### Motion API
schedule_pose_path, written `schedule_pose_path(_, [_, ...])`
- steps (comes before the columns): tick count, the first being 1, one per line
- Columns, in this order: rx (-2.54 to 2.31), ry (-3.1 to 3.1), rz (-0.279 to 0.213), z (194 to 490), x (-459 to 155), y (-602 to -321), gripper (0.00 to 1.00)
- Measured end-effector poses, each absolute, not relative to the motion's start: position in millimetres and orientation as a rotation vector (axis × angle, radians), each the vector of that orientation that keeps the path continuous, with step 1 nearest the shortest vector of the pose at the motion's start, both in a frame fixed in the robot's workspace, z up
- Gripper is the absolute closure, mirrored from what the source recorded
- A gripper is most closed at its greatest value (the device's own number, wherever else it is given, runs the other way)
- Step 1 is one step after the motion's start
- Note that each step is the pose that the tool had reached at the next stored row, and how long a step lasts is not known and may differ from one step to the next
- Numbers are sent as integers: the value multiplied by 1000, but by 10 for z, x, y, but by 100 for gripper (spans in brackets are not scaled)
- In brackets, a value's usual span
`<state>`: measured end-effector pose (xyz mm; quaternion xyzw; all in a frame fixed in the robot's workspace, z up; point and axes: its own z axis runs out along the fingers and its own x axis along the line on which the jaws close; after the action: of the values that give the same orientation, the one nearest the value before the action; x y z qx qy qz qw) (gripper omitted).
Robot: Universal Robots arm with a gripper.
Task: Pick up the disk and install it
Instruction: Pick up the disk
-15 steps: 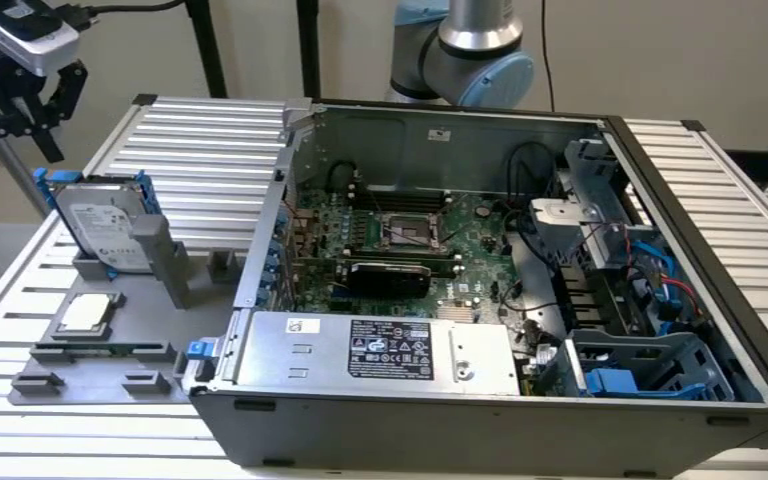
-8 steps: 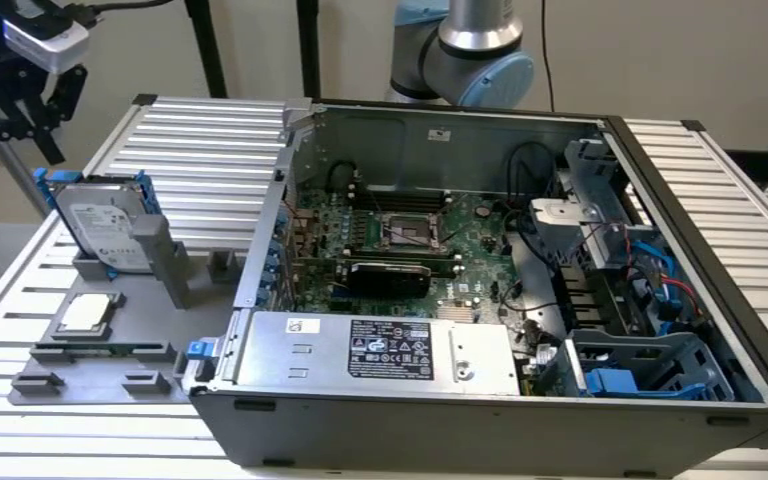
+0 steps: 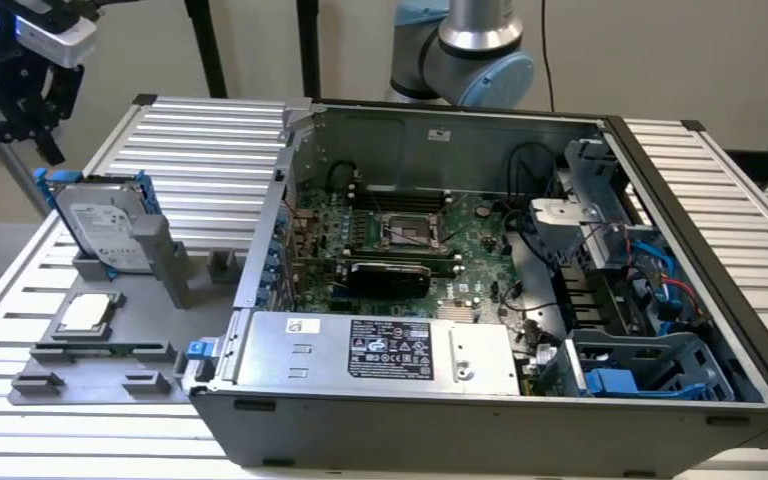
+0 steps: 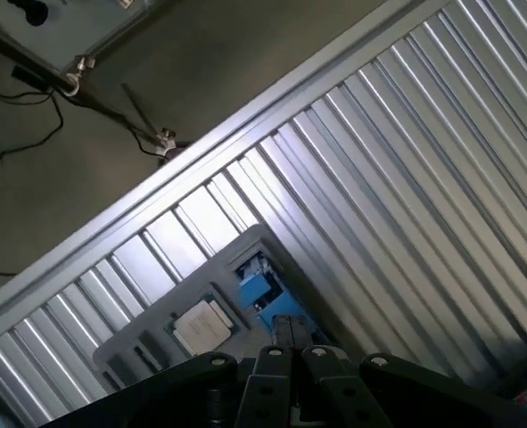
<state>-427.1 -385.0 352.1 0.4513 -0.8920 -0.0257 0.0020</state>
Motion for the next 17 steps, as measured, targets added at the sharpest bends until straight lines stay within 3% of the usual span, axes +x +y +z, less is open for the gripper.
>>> schedule_pose_path(17, [1804,-2561,-75,3522,-4271,-3850,100])
